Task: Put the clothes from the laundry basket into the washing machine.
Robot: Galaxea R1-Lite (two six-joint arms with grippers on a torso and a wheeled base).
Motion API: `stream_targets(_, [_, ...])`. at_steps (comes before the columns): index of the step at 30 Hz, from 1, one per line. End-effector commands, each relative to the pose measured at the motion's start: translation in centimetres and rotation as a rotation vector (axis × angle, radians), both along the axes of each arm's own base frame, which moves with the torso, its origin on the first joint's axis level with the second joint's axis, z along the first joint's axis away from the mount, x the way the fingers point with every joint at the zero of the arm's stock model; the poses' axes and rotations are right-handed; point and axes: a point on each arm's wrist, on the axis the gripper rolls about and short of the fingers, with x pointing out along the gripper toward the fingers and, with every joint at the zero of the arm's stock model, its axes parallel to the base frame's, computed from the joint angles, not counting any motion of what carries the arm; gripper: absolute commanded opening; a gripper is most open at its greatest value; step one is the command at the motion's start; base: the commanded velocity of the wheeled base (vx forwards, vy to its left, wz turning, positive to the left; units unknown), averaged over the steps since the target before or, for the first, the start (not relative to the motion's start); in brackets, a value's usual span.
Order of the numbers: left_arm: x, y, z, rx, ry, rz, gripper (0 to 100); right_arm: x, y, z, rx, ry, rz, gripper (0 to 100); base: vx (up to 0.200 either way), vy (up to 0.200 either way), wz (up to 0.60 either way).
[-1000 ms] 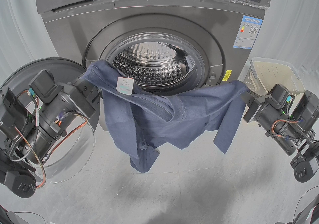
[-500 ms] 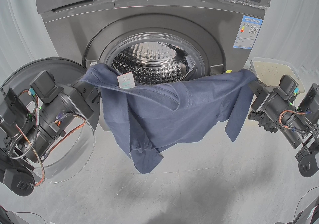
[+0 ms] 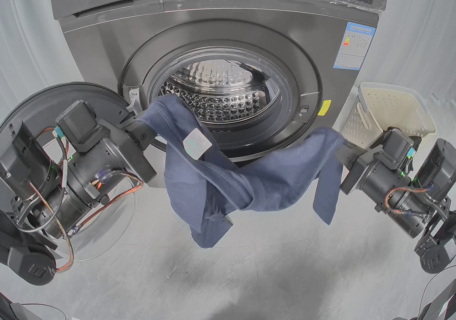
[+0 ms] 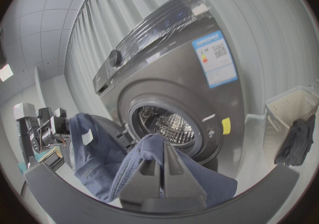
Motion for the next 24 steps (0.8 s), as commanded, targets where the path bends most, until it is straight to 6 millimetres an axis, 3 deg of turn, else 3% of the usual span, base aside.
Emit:
stream_targets(1, [0.3,-1.7,0.1,0.008,-0.003,-0.073,0,0.1,2.4,-4.7,-0.079,0.154,0.056,0,0.000,0.000,0.00])
stream_targets(4, [0.6,-1.9,-0.2,0.007,0.000,-0.072,0,-0.4,3.1,-5.8,-0.100,0.177,0.086,0,0.000,0.000,0.00])
stream_targets(5, [0.6,-1.9,-0.2,0.006,0.000,-0.067,0,-0.5,3.4,-6.5,-0.114,0.193,0.095,100,0.000,0.000,0.00])
stream_targets(13, [0.1,-1.4,1.6,-0.038,-0.056,-0.063,0,-4.1,3.0,-12.5,-0.330,0.421,0.185,100,0.000,0.000,0.00])
stream_targets(17, [-0.1,-1.5,1.6,-0.038,-0.059,-0.068,0,-4.9,3.2,-12.9,-0.348,0.435,0.214,100,0.000,0.000,0.00])
stream_targets(24, [-1.1,-1.7,1.8,-0.043,-0.063,-0.107,0,-1.7,5.8,-11.3,-0.240,0.317,0.193,100,0.000,0.000,0.00])
